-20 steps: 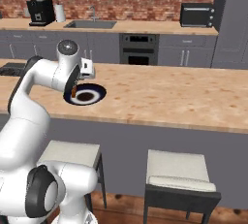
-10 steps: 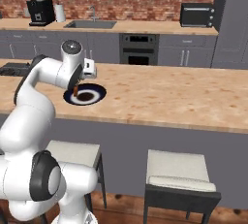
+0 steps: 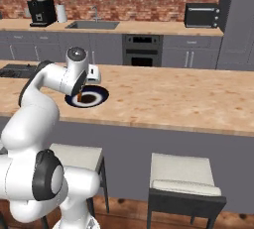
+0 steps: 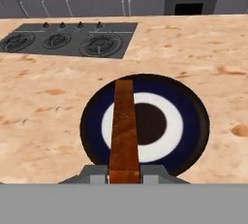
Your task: Start the toaster. Once the lever pops up, take the bread to the plate on the dining counter.
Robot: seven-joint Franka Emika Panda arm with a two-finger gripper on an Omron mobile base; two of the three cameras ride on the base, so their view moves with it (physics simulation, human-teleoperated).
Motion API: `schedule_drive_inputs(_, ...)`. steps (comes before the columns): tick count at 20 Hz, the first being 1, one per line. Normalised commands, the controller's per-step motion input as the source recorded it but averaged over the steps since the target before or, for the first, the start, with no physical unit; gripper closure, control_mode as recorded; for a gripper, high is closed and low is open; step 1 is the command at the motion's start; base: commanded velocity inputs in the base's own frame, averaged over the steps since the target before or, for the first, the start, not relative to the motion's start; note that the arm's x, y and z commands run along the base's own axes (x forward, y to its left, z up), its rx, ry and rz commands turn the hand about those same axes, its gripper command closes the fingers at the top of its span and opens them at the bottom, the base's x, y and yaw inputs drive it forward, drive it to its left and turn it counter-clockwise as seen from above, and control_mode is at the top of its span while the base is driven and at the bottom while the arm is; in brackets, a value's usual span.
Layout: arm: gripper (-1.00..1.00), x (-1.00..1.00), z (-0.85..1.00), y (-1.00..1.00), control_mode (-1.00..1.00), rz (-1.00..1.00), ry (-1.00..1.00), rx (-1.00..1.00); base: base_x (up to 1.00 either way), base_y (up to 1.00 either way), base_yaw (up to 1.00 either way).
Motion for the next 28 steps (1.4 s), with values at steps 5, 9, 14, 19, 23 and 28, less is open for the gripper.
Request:
schedule_drive_inputs(5,1.00,0.14,-0.08,0.02,-1.00,0.00,0.00,0.00,0.00,0.00,0.00)
schedule_drive_inputs(9,1.00,0.20,-0.08,0.04,-1.00,0.00,0.00,0.00,0.00,0.00,0.00)
schedule_drive_inputs(14,1.00,0.21,-0.10,0.05,-1.00,0.00,0.00,0.00,0.00,0.00,0.00)
schedule_drive_inputs(19,1.00,0.21,-0.01,0.01,-1.00,0.00,0.00,0.00,0.00,0.00,0.00)
schedule_drive_inputs(23,1.00,0.21,0.00,0.01,-1.00,0.00,0.00,0.00,0.00,0.00,0.00)
schedule_drive_inputs(28,1.00,0.04,-0.08,0.05,-1.00,0.00,0.00,0.00,0.00,0.00,0.00)
